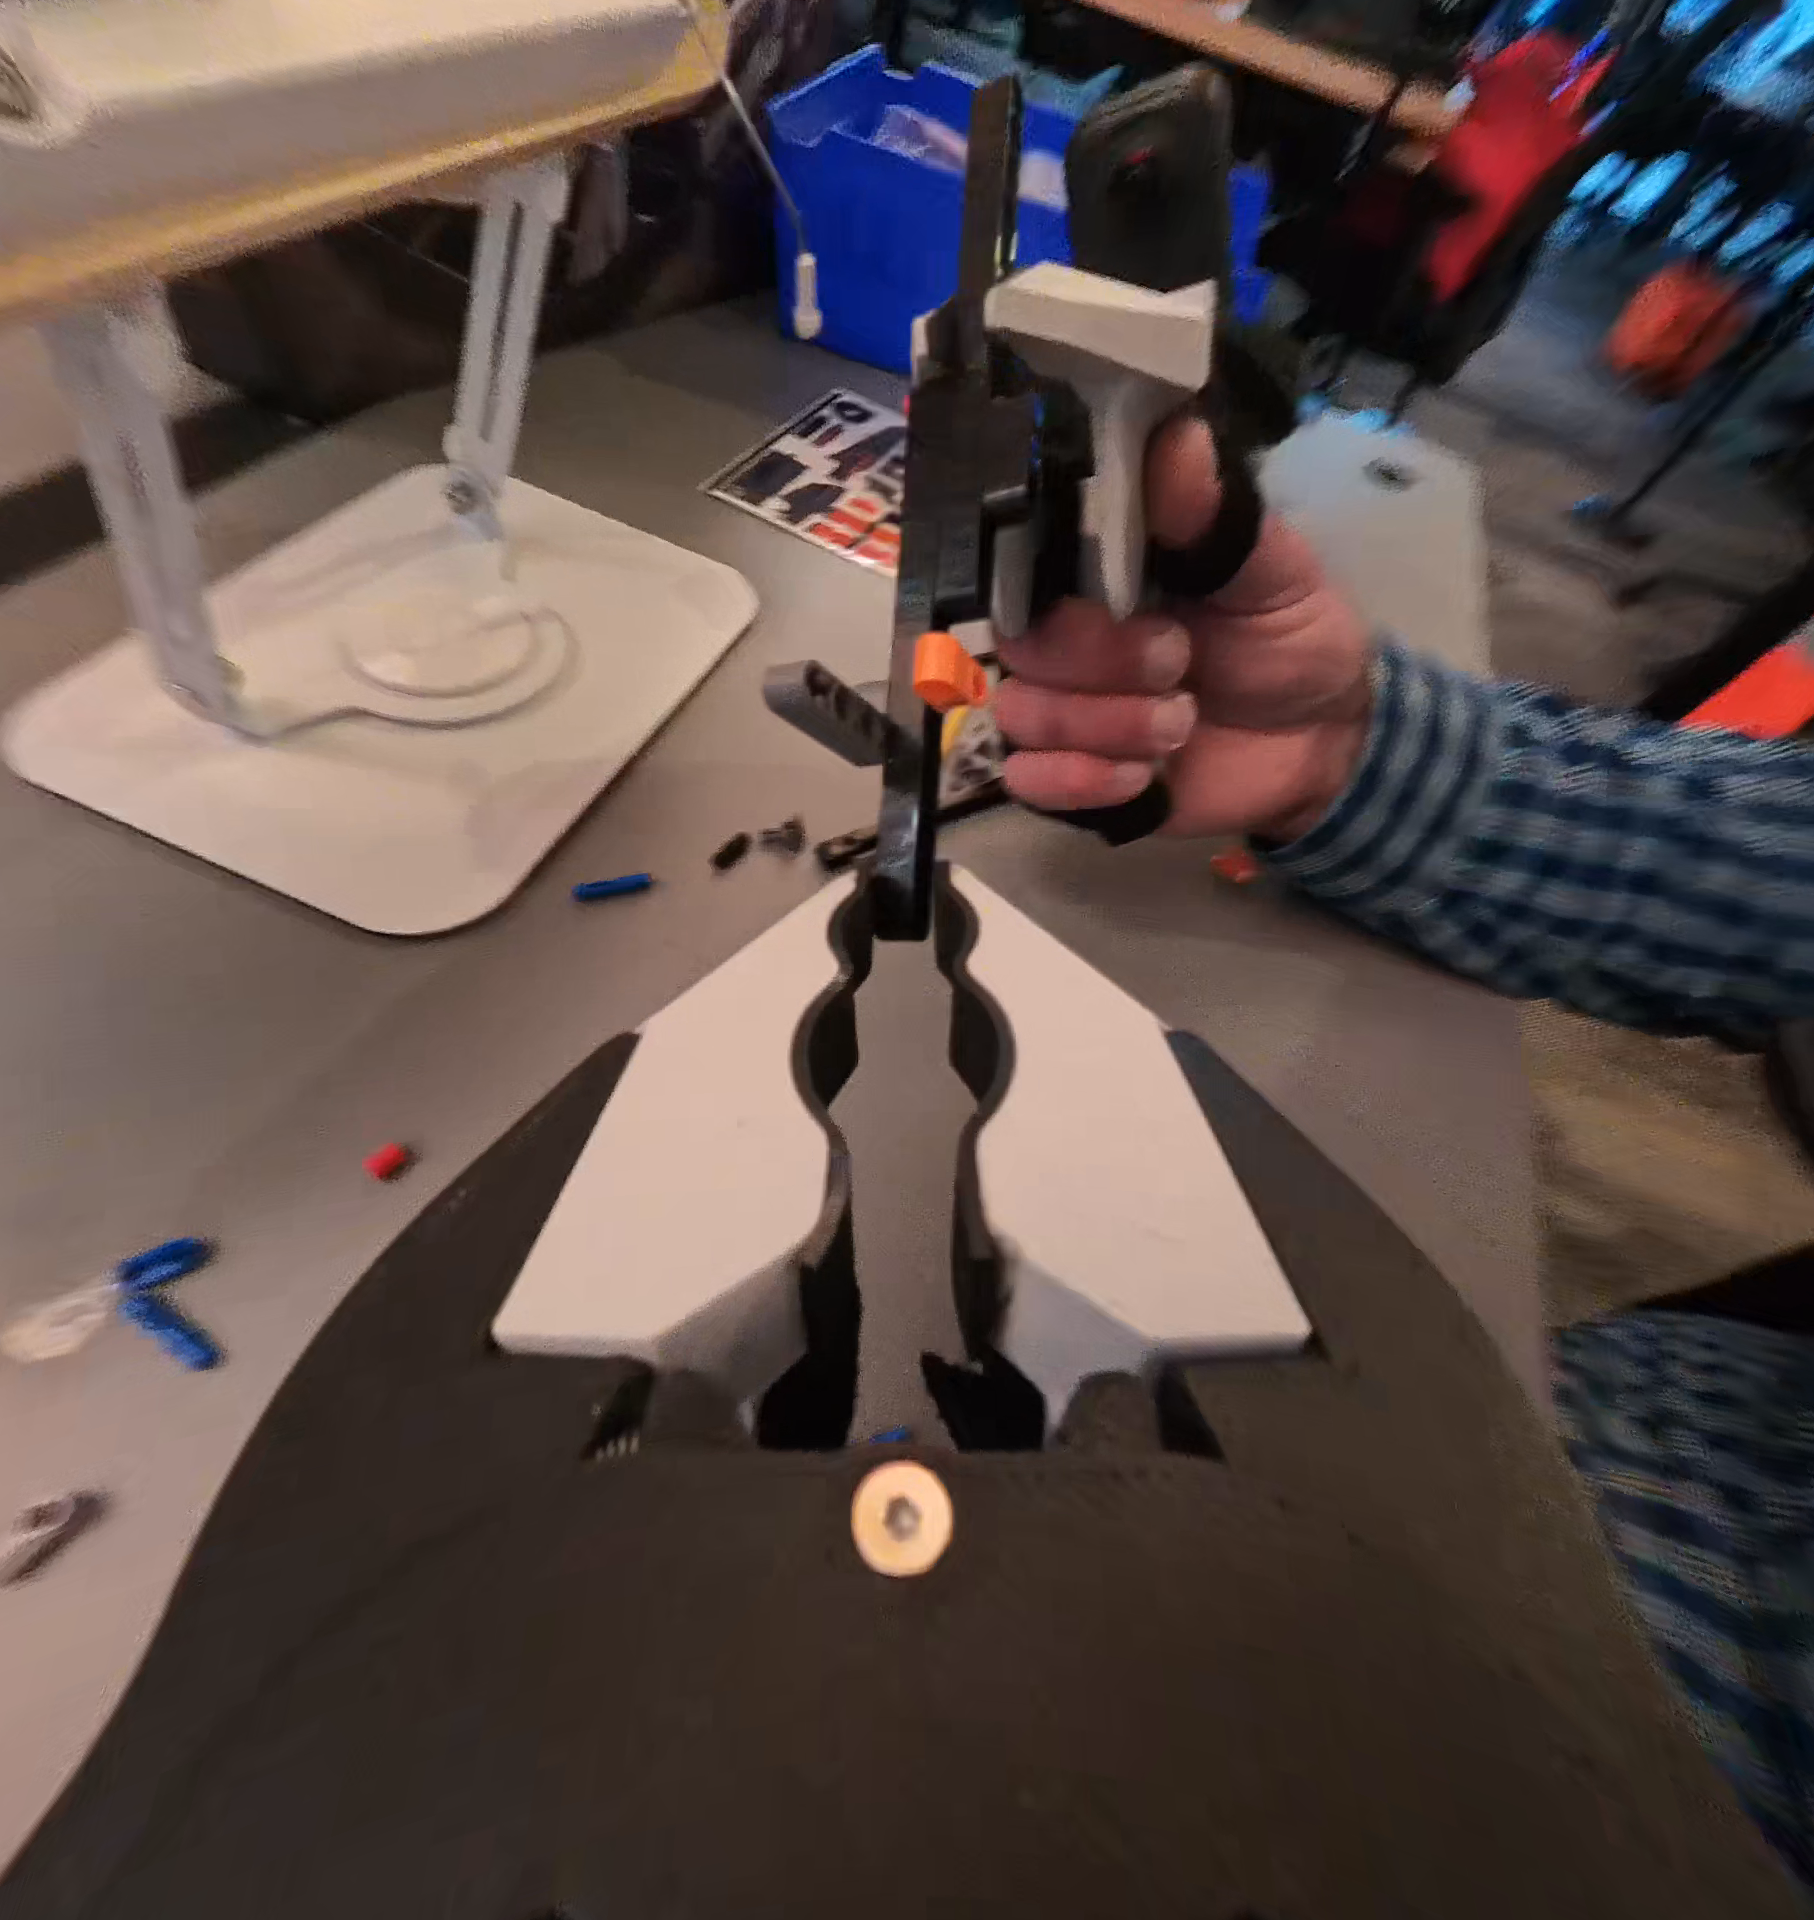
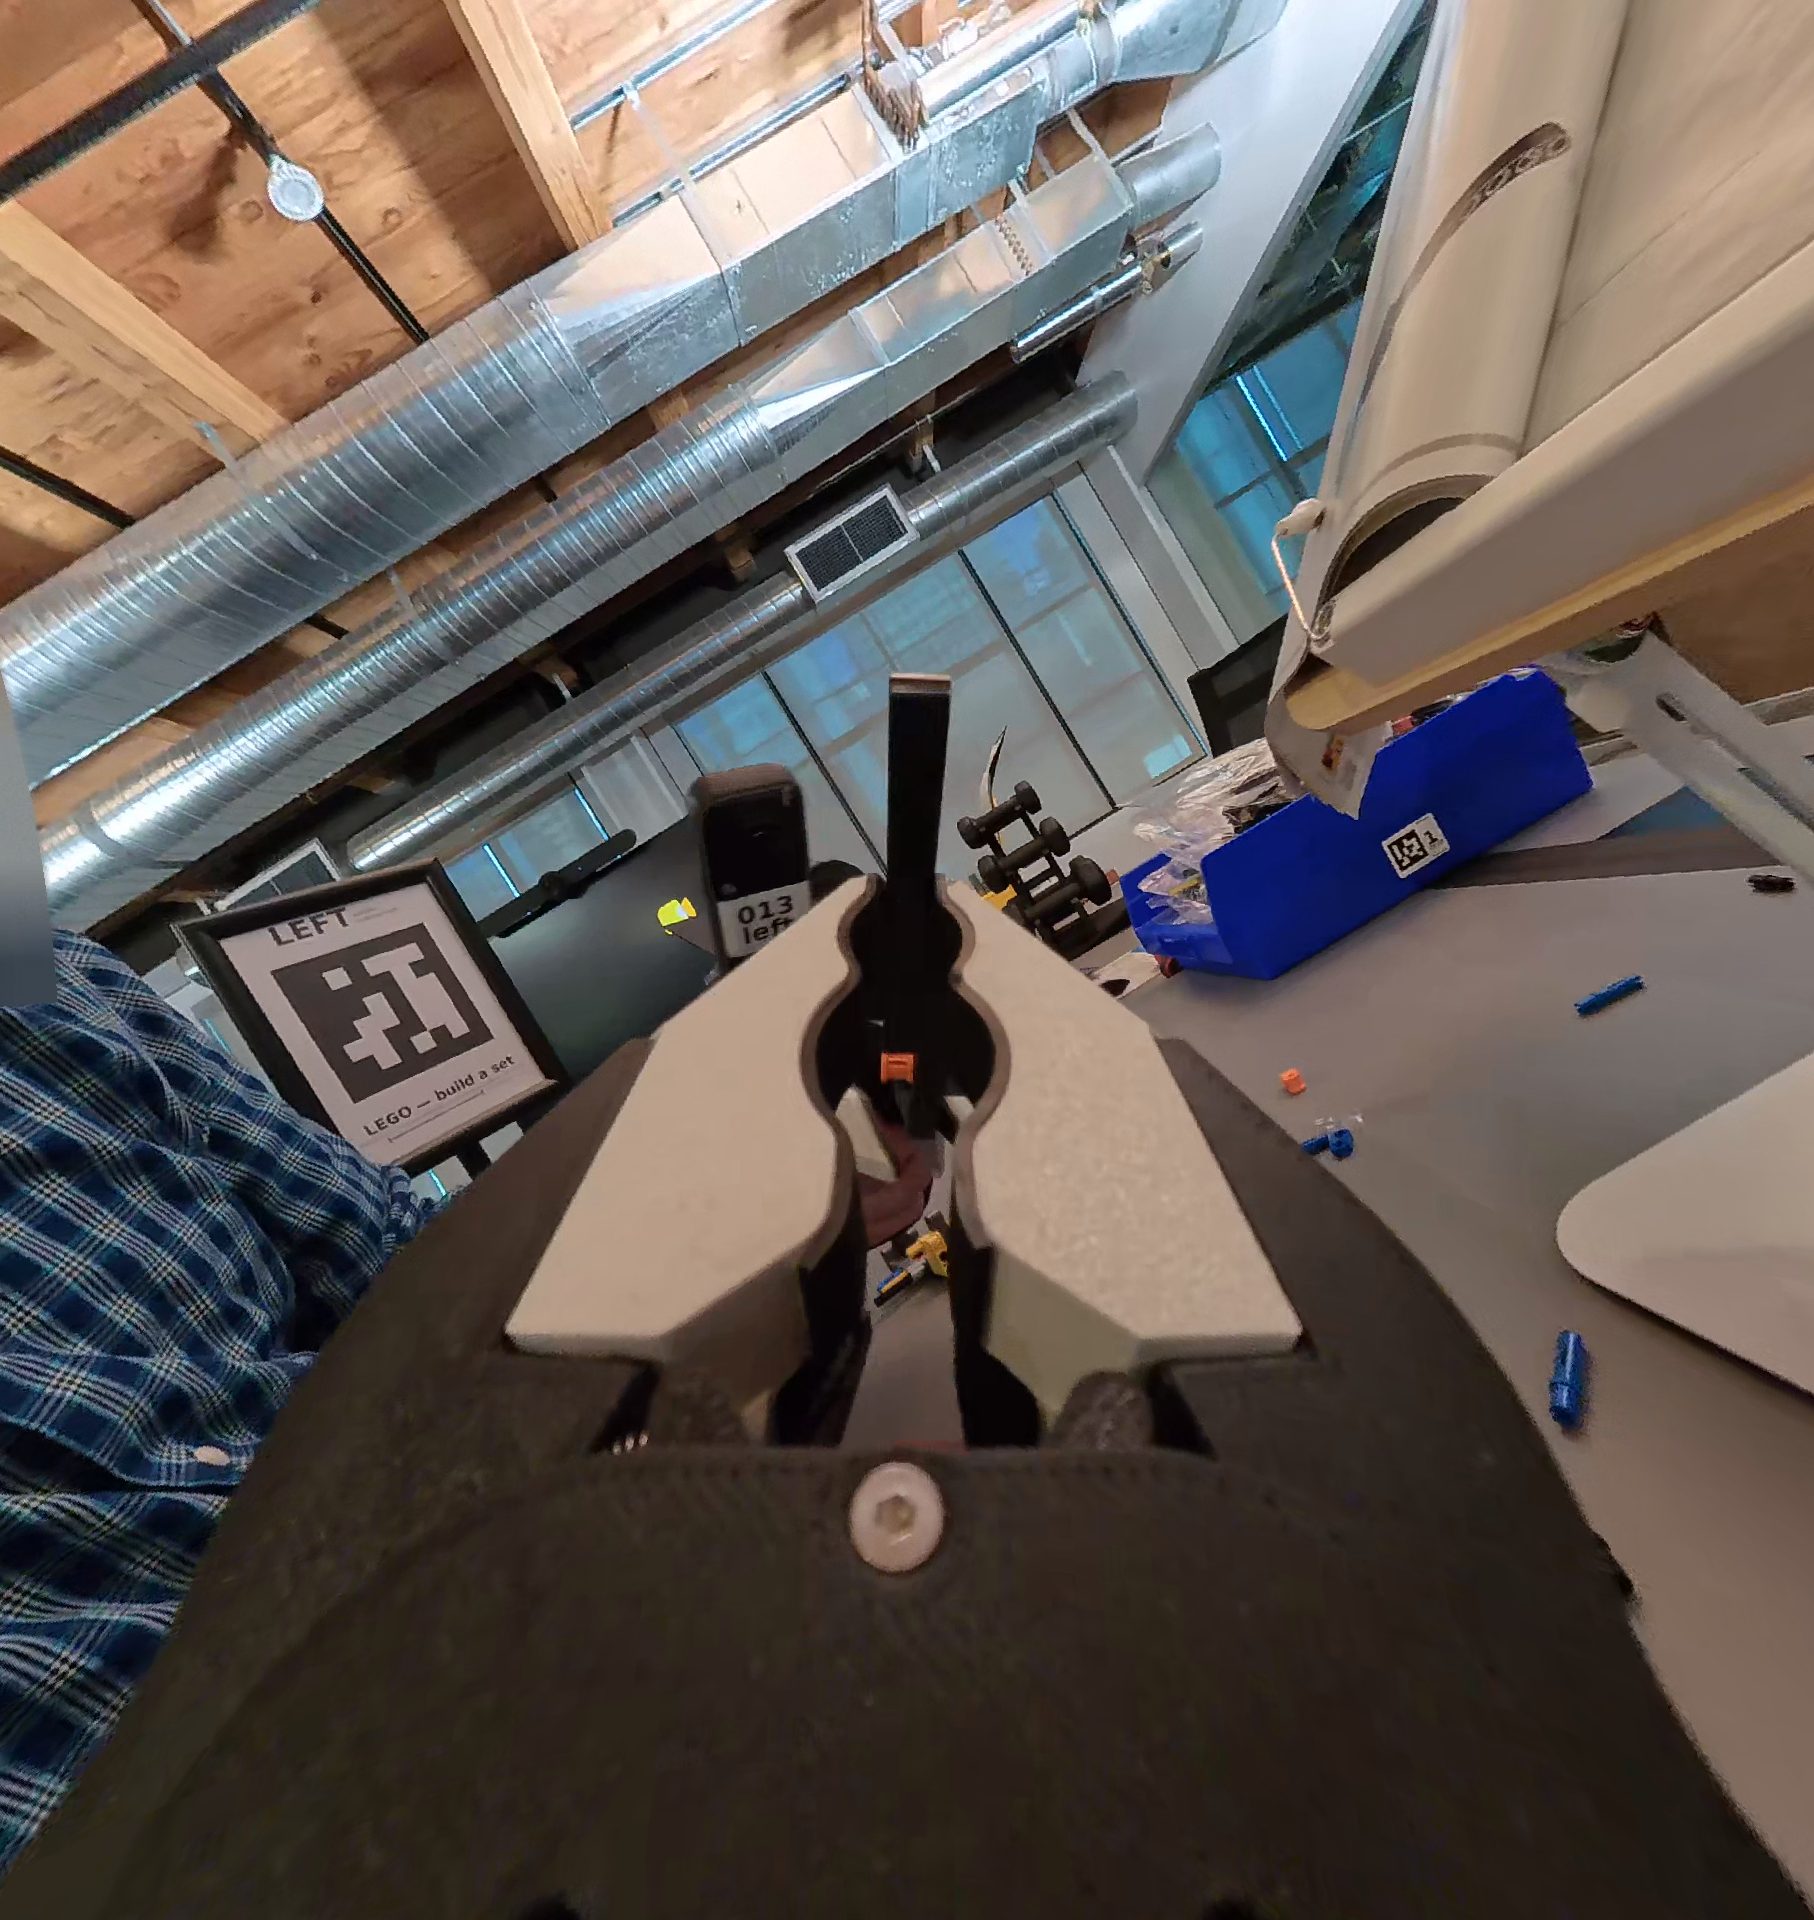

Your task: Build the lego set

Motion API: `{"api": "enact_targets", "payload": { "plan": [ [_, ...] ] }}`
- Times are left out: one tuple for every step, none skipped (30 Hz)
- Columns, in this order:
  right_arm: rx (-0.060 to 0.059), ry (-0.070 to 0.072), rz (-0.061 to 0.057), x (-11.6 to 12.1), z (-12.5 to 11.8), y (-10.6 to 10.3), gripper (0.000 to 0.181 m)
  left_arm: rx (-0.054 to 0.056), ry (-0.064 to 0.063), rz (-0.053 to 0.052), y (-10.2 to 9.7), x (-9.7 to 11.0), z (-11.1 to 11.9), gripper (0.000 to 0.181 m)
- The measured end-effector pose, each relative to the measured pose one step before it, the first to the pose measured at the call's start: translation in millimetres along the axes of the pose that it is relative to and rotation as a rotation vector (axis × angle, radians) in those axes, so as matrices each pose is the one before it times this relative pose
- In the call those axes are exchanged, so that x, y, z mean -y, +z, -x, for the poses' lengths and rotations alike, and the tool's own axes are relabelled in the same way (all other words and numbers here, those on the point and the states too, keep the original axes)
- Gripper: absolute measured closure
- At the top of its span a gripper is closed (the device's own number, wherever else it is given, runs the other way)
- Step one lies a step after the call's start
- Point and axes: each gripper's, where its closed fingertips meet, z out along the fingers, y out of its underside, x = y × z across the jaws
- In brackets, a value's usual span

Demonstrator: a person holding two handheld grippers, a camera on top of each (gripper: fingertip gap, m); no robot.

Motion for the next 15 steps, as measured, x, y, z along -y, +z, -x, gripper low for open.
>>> {"api": "enact_targets", "payload": {
  "plan": [
    [-0.0017, 0.0015, -0.0010, 0.05, -0.47, -0.09, 0.176, 0.0452, 0.0551, 0.0192, 0.74, -1.59, 3.07, 0.173],
    [-0.0055, -0.0008, 0.0022, -0.60, -0.87, 0.13, 0.176, 0.0230, 0.0443, 0.0238, 1.37, -2.46, 0.40, 0.173],
    [-0.0018, 0.0018, 0.0008, -0.23, -0.40, 0.00, 0.177, 0.0172, 0.0304, 0.0139, 1.08, -1.05, -0.08, 0.173],
    [-0.0010, 0.0037, -0.0037, 0.49, -0.42, -0.20, 0.177, 0.0266, 0.0241, -0.0004, 0.34, 1.09, 1.38, 0.173],
    [-0.0045, 0.0032, -0.0055, 0.96, -0.94, -0.66, 0.177, 0.0286, 0.0262, -0.0034, -0.11, 1.33, 1.62, 0.173],
    [-0.0028, 0.0043, -0.0038, 0.82, -0.80, -0.71, 0.177, 0.0272, 0.0273, -0.0012, -0.10, 0.94, 1.35, 0.173],
    [-0.0005, 0.0040, -0.0044, 0.70, -0.39, -0.44, 0.177, 0.0376, 0.0334, -0.0031, -0.36, 1.24, 2.39, 0.173],
    [-0.0026, 0.0011, -0.0035, 0.61, -0.50, -0.15, 0.177, 0.0248, 0.0284, 0.0131, 0.32, -0.66, 0.75, 0.173],
    [0.0001, -0.0057, 0.0011, -0.21, 0.46, 0.32, 0.176, -0.0139, 0.0117, 0.0222, 1.39, -1.86, -3.78, 0.173],
    [0.0041, -0.0208, 0.0038, -0.03, 2.25, 0.72, 0.176, -0.0359, -0.0153, 0.0114, 1.09, -0.97, -5.16, 0.173],
    [0.0003, -0.0308, 0.0042, 0.33, 2.44, 0.95, 0.176, -0.0438, -0.0384, -0.0013, 0.14, 0.25, -4.24, 0.173],
    [-0.0018, -0.0259, 0.0034, 0.64, 1.81, 0.73, 0.175, -0.0615, -0.0501, -0.0065, -0.62, 0.44, -5.24, 0.173],
    [0.0030, -0.0170, 0.0024, 0.63, 1.85, 0.53, 0.172, -0.0543, -0.0456, -0.0014, -0.73, -0.57, -4.23, 0.173],
    [0.0043, -0.0110, -0.0008, 0.88, 1.60, -0.01, 0.172, -0.0388, -0.0407, -0.0092, -1.10, 0.22, -2.08, 0.173],
    [0.0017, -0.0060, -0.0041, 1.00, 0.69, -0.26, 0.171, -0.0517, -0.0495, -0.0068, -0.85, 0.08, -3.80, 0.173]
  ]
}}
